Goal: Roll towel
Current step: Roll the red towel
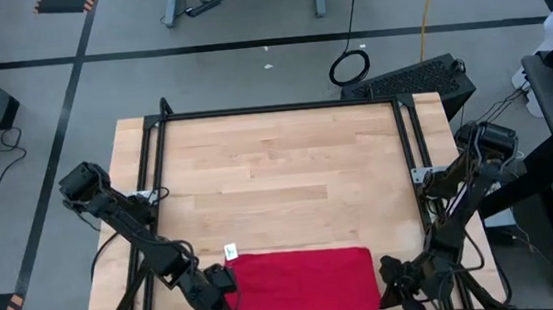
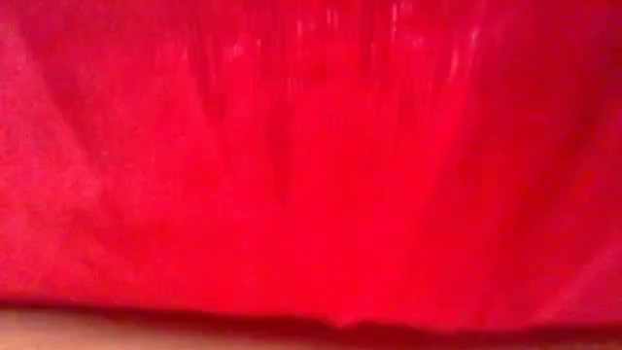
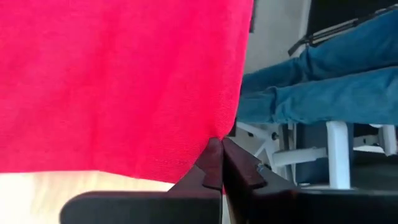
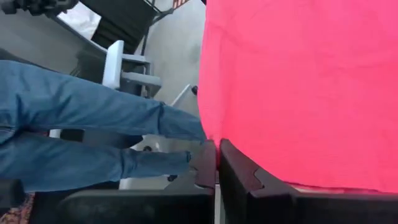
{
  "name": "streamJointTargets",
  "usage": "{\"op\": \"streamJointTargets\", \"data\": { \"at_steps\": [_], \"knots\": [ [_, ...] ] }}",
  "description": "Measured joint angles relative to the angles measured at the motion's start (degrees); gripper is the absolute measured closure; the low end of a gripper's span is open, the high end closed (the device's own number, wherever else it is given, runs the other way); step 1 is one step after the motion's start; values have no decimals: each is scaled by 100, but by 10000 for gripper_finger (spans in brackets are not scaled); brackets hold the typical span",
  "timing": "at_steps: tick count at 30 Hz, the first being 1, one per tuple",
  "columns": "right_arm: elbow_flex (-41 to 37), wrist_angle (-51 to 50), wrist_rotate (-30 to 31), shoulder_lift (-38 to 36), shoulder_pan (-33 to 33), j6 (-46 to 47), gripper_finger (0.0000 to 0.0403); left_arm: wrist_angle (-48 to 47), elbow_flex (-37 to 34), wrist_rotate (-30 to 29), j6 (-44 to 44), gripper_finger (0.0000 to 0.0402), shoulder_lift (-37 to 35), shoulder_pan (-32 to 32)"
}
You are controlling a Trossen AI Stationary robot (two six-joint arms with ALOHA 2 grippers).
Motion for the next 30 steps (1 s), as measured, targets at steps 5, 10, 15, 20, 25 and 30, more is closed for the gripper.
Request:
{"op": "streamJointTargets", "data": {
  "at_steps": [5,10,15,20,25,30],
  "knots": [
    [4,-432,-135,-40,-75,164,403,-69,0,-132,0,400,0,7],
    [4,-358,-807,-43,-163,362,403,261,0,66,-197,401,0,1],
    [4,-372,-1163,-175,-236,436,403,433,7,108,-291,401,-2,69],
    [4,-853,-1142,-529,-375,306,403,89,7,31,-228,401,-2,182],
    [6,-1753,-1125,-836,-561,158,403,-315,7,-52,9,401,-2,354],
    [6,-2169,-1124,-886,-767,-52,403,-457,7,-176,203,401,-2,548]
  ]
}}
